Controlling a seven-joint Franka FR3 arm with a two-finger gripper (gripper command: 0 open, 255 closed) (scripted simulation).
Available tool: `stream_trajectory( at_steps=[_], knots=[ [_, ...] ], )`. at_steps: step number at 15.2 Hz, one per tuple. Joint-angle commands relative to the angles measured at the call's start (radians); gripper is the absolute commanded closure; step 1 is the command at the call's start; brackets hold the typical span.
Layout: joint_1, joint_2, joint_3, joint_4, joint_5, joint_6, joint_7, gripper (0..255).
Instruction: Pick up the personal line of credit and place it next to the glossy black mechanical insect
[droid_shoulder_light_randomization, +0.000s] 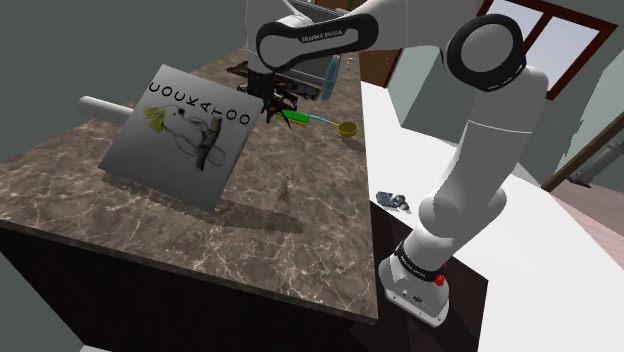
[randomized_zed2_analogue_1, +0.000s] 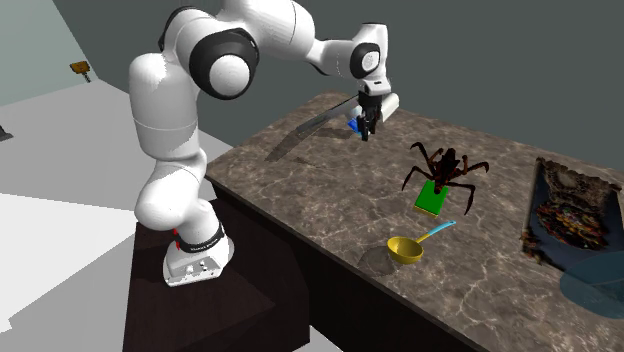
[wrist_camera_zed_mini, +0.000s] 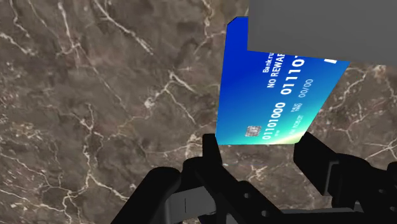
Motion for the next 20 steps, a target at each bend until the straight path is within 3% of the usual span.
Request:
stream_trajectory(
  at_steps=[1, 16, 20],
  knots=[
    [0.001, 0.010, -0.003, -0.014, -0.009, 0.022, 0.007, 255],
    [0.020, 0.101, -0.034, -0.103, -0.089, 0.181, 0.076, 255],
    [0.020, 0.103, -0.035, -0.104, -0.091, 0.183, 0.077, 255]
  ],
)
